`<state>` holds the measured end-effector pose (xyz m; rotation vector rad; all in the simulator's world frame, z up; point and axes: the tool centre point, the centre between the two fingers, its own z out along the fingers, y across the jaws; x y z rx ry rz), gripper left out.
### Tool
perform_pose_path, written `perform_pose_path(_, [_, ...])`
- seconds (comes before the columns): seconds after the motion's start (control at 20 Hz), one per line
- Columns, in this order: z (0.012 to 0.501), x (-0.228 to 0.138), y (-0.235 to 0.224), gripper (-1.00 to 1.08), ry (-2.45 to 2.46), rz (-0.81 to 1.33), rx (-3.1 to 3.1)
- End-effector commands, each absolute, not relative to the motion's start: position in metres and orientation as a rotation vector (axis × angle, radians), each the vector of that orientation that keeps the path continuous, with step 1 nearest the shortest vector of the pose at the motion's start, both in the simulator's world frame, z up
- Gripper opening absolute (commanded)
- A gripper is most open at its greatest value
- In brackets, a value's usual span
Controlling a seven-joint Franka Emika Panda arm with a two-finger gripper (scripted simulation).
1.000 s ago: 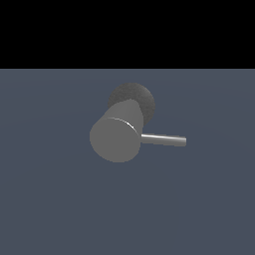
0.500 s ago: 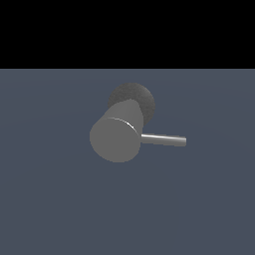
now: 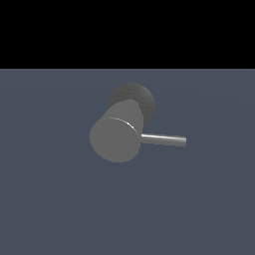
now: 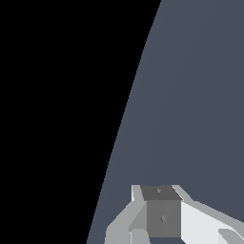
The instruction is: Turn on the faucet by rotating a designated handle.
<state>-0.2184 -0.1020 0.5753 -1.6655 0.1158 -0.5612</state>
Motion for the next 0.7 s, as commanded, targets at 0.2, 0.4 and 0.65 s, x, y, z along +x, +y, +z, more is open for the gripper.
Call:
perform_pose_path(0.2, [0.578, -0.21, -0.146, -1.0, 0.187, -0.624, -1.383])
perform_pose_path(0.4, [0.571, -0.203, -0.176, -1.0, 0.245, -0.651, -1.214])
perform_pose_path(0.65, [0.552, -0.192, -0.214, -1.0, 0.333, -0.671, -1.008])
